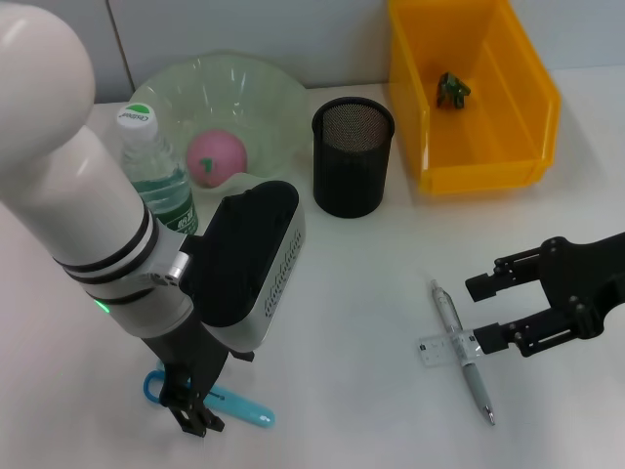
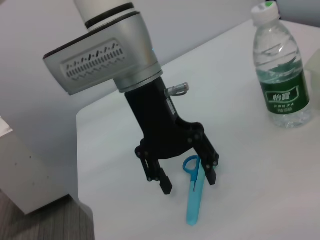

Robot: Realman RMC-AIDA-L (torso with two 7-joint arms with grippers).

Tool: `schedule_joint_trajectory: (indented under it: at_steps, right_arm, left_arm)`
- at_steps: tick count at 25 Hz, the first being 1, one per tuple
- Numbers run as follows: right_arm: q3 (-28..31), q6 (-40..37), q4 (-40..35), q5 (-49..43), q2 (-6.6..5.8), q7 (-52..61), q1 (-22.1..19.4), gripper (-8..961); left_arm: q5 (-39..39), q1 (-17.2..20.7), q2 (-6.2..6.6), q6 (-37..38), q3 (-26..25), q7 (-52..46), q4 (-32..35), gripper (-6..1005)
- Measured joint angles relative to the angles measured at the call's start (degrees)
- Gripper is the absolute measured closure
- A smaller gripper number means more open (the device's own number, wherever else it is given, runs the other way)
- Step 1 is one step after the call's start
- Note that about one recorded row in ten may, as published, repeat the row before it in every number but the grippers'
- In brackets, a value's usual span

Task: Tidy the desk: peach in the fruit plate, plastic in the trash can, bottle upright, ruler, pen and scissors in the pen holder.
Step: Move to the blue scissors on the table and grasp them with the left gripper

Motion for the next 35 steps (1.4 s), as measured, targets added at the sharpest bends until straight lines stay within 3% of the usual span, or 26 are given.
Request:
schedule_joint_trajectory:
  at_steps: [10, 14, 35]
  right_arm:
    - [0.09, 0.39, 0.14, -0.09, 0.04, -0.31, 0.5, 215]
    - [0.36, 0.61, 0.18, -0.03, 0.2, -0.31, 0.55, 215]
    - [0.56, 1.08, 0.18, 0.1, 0.52, -0.06, 0.55, 215]
  left_arm:
    - [1.06, 0.06, -0.01, -0.87, 0.62, 2.16, -1.22, 193]
    - [1.67, 0.4, 0.0, -1.03, 1.06, 2.91, -1.45, 340]
    - [2.22, 0.85, -0.01, -3.42, 3.37, 5.32, -2.72, 517]
